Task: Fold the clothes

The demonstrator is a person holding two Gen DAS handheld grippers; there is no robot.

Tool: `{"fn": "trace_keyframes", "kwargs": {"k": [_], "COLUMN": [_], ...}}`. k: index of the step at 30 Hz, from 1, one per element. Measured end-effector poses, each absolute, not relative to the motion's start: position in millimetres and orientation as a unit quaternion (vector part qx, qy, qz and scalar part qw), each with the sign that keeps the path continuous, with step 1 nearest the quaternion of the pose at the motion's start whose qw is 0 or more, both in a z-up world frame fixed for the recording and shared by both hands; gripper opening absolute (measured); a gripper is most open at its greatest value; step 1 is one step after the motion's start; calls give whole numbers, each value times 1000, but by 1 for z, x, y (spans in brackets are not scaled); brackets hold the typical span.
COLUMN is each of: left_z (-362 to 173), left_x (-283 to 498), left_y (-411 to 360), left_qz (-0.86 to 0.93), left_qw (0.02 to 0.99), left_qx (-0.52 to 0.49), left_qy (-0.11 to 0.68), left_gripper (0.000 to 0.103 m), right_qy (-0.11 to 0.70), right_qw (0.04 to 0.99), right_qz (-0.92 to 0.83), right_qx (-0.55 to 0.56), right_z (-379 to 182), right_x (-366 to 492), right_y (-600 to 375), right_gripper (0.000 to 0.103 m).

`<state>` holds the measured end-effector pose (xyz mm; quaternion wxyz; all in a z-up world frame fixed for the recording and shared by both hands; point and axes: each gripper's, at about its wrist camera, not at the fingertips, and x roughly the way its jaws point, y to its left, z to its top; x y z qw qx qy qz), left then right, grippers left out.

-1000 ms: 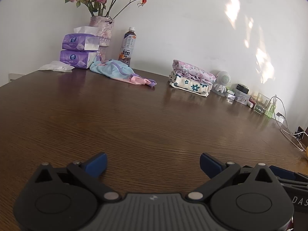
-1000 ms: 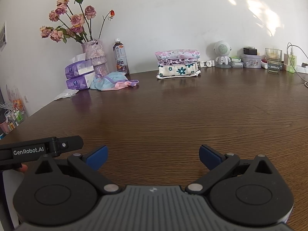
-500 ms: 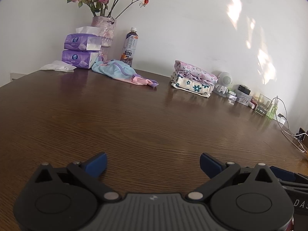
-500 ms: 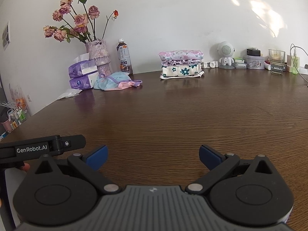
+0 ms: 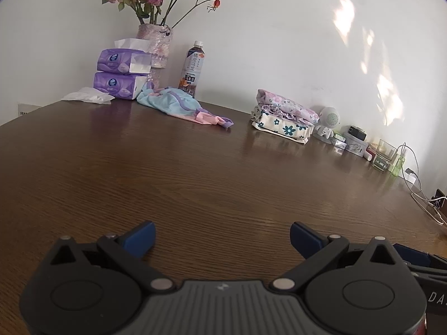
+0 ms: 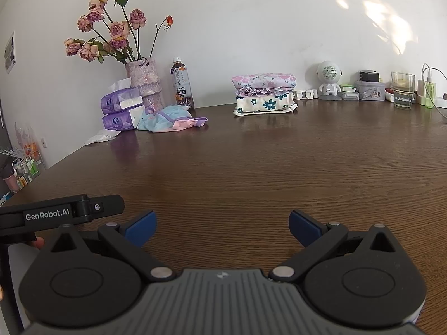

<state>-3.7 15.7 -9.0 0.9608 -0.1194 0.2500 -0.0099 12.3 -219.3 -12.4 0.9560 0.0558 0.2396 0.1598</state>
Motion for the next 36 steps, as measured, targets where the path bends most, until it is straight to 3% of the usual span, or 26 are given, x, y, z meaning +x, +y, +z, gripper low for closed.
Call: {"fn": "trace_keyframes", "kwargs": {"k": [36], "left_z": [-6], "left_x": [-2], "left_y": [11], "left_qz": [-3], "left_qw": [961], "left_qx": [-124], "left_qy": [249], "left_gripper": [103], "right_qy": [235], "right_qw": [956], "right_qz": [164], "right_qx": [58], "right_z": [-13], "right_x": [11], "right_y": [-221], "right_gripper": [103]}}
